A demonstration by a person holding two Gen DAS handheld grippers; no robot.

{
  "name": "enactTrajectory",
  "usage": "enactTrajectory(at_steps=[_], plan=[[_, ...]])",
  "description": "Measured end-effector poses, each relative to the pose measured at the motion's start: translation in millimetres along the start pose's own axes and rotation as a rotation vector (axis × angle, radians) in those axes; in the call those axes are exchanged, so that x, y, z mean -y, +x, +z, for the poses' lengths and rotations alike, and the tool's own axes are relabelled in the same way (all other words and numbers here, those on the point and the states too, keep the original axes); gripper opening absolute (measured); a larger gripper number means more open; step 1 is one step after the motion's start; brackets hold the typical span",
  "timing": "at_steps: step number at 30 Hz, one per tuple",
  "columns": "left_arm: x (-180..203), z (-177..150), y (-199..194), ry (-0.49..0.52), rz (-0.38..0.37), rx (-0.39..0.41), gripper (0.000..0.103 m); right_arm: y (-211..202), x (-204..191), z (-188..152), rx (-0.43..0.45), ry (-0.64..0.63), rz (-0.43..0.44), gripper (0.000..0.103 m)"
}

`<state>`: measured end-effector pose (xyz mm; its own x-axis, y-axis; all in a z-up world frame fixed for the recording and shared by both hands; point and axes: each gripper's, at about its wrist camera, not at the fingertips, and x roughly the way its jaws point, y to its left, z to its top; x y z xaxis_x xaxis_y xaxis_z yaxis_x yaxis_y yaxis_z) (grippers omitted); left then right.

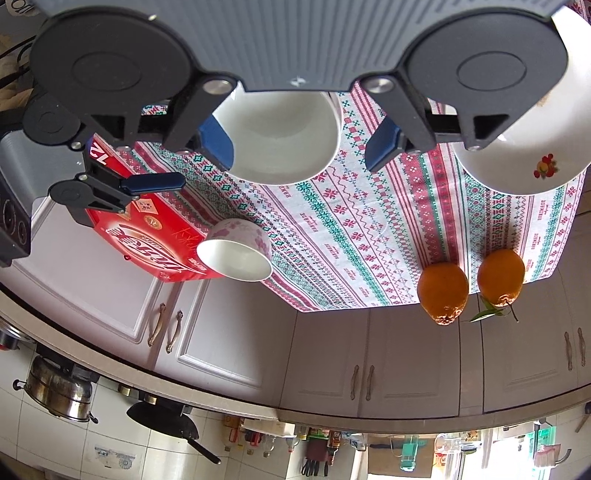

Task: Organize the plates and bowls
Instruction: 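Open the left gripper and release the nested white bowl, then move the left gripper toward the flower-print bowl beside the red box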

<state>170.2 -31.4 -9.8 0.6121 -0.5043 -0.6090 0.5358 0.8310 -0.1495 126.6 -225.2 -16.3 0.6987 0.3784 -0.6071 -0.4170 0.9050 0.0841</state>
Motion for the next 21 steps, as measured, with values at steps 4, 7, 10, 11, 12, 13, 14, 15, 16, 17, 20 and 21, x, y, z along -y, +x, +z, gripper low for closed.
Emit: enactTrajectory(at_steps=[4,7,10,11,12,13,14,15,16,17,20,21], plan=[[1,1,0,0.006,-0.001,0.0,0.078,-3,-1,-1,0.002,-0.014,-0.004,0.103],[1,4,0,0.014,-0.004,0.0,0.078,-8,0,-1,0.014,-0.024,-0.004,0.103],[3,9,1,0.036,0.0,-0.003,0.078,-14,6,0,0.016,-0.027,0.005,0.103],[3,10,2,0.04,-0.002,-0.006,0.078,-16,9,0,0.017,-0.023,0.004,0.103],[4,12,3,0.046,-0.005,-0.009,0.078,-17,12,-1,0.017,-0.018,-0.005,0.103],[4,14,4,0.053,-0.007,-0.011,0.078,-18,16,-1,0.015,-0.016,-0.019,0.103],[5,16,5,0.061,-0.008,-0.015,0.078,-19,20,-2,0.014,-0.017,-0.035,0.103],[7,19,7,0.07,-0.009,-0.018,0.078,-20,24,-2,0.014,-0.019,-0.055,0.103],[8,21,9,0.08,-0.012,-0.022,0.078,-21,27,-3,0.012,-0.022,-0.074,0.103],[9,24,11,0.089,-0.018,-0.025,0.078,-20,32,-4,0.007,-0.024,-0.09,0.103],[14,34,20,0.117,-0.036,-0.039,0.079,-19,46,-7,-0.003,-0.013,-0.144,0.103],[16,37,23,0.128,-0.041,-0.043,0.079,-18,51,-8,-0.008,-0.009,-0.157,0.103]])
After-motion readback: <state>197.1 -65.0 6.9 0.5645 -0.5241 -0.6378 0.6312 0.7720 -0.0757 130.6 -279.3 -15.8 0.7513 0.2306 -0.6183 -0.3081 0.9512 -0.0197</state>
